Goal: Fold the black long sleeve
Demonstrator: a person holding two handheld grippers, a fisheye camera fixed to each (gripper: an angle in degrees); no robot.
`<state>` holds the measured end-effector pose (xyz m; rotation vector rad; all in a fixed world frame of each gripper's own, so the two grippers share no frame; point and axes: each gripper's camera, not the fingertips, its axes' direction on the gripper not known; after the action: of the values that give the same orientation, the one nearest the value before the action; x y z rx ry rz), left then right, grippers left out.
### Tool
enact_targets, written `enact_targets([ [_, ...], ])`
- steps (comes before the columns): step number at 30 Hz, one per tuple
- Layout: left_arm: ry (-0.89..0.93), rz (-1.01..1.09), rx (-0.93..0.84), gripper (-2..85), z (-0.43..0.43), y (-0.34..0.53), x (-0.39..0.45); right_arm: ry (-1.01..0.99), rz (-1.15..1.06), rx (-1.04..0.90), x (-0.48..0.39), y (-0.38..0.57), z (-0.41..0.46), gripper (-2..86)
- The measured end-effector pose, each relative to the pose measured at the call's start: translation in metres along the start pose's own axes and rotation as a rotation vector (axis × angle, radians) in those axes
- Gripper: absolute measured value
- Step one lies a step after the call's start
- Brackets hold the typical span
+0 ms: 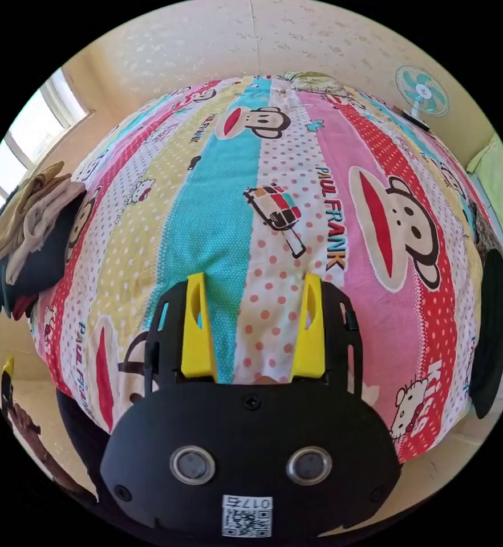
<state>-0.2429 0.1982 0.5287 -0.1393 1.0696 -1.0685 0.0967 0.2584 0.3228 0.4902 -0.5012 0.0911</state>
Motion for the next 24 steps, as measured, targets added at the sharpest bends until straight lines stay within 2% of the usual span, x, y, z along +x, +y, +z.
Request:
enact_targets([
  [1,0.012,-0.034,-0.01,18.1,-0.007,0.007,-0.024,-0.045,-0.003,0.009,-0.003,-0.001,-0.007,11.5],
  [2,0.009,-0.05,-0.011,18.1,-0.01,0.011,-0.035,-0.187,-0.067,0.054,-0.016,-0.004,-0.025,8.2],
  [4,-0.044,-0.117,-0.005,18.1,-0.023,0.025,-0.071,-0.338,-0.121,0.12,-0.051,-0.012,-0.053,8.8],
  [6,-0.062,-0.151,0.014,17.9,-0.03,0.034,-0.09,-0.525,-0.348,0.168,-0.133,-0.029,-0.097,9.9],
  [8,-0.049,-0.183,0.038,17.2,-0.037,0.041,-0.106,-0.603,-0.545,0.199,-0.211,-0.037,-0.134,10.4],
  [10,-0.005,-0.197,0.041,16.5,-0.044,0.046,-0.12,-0.559,-0.714,0.237,-0.295,-0.039,-0.172,11.1],
  [12,0.037,-0.196,0.027,16.7,-0.047,0.049,-0.127,-0.425,-0.931,0.31,-0.398,-0.031,-0.209,11.4],
  [15,0.1,-0.192,-0.021,18.0,-0.047,0.056,-0.133,-0.226,-1.086,0.354,-0.498,-0.028,-0.219,11.2],
  [19,0.158,-0.196,-0.053,18.4,-0.048,0.077,-0.137,-0.083,-1.14,0.161,-0.568,-0.053,-0.175,15.4],
  [20,0.16,-0.2,-0.056,18.4,-0.048,0.08,-0.139,-0.035,-1.124,-0.007,-0.581,-0.066,-0.14,16.8],
  [21,0.165,-0.213,-0.069,18.4,-0.047,0.086,-0.141,-0.061,-1.103,-0.093,-0.581,-0.073,-0.114,17.2],
  [23,0.18,-0.234,-0.089,18.4,-0.045,0.092,-0.146,-0.172,-1.053,-0.063,-0.564,-0.082,-0.111,16.1],
  [24,0.19,-0.246,-0.1,18.5,-0.044,0.095,-0.15,-0.215,-1.017,-0.035,-0.553,-0.085,-0.12,12.6],
])
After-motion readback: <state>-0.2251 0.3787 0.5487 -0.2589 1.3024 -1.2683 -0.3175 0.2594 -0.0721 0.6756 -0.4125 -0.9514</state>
